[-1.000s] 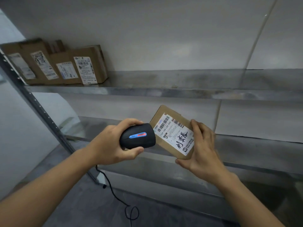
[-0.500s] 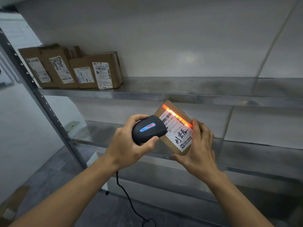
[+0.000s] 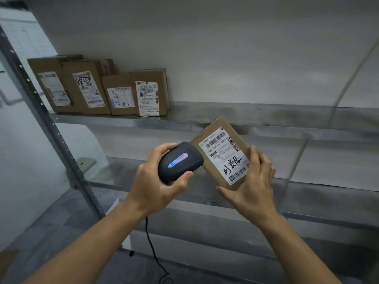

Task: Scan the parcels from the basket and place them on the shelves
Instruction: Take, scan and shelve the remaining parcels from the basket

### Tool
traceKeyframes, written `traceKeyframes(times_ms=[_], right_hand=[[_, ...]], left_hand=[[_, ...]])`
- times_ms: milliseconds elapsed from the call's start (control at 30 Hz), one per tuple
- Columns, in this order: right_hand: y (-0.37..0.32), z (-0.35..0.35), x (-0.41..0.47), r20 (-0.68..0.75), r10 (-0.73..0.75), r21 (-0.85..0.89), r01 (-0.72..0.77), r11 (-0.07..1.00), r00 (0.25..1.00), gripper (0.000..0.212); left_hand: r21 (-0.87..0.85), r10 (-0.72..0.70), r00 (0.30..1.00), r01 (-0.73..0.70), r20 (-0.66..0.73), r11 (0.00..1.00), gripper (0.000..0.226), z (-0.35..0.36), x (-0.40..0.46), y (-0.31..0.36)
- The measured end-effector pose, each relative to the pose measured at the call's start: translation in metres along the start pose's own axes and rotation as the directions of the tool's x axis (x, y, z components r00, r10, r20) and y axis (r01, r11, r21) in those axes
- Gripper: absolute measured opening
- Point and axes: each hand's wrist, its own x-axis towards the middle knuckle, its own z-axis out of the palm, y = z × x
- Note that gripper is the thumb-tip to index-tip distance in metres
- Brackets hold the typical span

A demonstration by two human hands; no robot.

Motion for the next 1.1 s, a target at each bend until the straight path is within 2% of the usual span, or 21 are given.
traceKeyframes(times_ms=[200, 533, 833, 1100], right_hand=[[-0.042, 0.019, 0.029, -0.083, -0.003, 0.076, 0.009, 0.997, 0.997, 0.141], [-0.085, 0.032, 0.092, -0.209, 0.019, 0.223, 0.029, 0.974, 0.978, 0.140], [-0.103, 0.078, 0.154, -0.191, 0.110, 0.289, -0.052, 0.956, 0.975, 0.137], [-0.104, 0.117, 0.183, -0.172, 0.170, 0.297, -0.113, 0.948, 0.970, 0.138]], left_hand=[[-0.043, -0.048, 0.992, 0.043, -0.118, 0.998, 0.066, -0.033, 0.007, -0.024], [-0.076, -0.101, 0.980, 0.090, -0.169, 0.993, 0.067, -0.040, 0.023, -0.041], [-0.017, -0.132, 0.970, 0.131, -0.205, 0.991, 0.061, -0.038, 0.045, -0.048], [-0.009, -0.172, 0.962, 0.174, -0.211, 0.985, 0.069, -0.033, 0.054, -0.067]])
